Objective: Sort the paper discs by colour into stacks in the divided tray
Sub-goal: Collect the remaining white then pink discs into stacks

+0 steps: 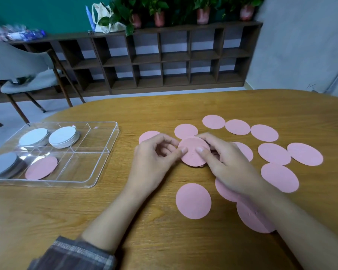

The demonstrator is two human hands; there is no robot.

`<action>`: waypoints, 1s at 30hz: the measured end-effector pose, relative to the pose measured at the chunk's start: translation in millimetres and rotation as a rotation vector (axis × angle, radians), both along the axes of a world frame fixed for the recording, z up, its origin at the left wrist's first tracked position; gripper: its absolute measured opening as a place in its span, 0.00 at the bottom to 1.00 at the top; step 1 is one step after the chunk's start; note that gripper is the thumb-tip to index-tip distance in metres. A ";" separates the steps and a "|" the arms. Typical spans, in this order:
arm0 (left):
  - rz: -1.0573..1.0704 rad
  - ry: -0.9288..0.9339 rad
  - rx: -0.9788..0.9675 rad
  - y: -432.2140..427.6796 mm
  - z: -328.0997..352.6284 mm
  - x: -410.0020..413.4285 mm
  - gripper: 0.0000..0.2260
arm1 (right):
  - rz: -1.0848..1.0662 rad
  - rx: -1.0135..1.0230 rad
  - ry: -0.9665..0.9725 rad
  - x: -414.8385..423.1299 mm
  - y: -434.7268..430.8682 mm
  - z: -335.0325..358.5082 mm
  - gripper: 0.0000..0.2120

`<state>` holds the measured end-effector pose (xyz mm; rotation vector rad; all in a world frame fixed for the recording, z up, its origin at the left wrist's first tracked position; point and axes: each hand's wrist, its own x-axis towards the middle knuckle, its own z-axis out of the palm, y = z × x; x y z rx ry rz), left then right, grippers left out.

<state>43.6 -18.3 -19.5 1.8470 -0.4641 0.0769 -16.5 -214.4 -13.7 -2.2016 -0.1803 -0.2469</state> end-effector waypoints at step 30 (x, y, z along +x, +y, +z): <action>-0.452 0.106 0.259 7.9 2.2 1.7 0.11 | -0.177 -0.030 -0.029 4.4 -1.8 -1.6 0.12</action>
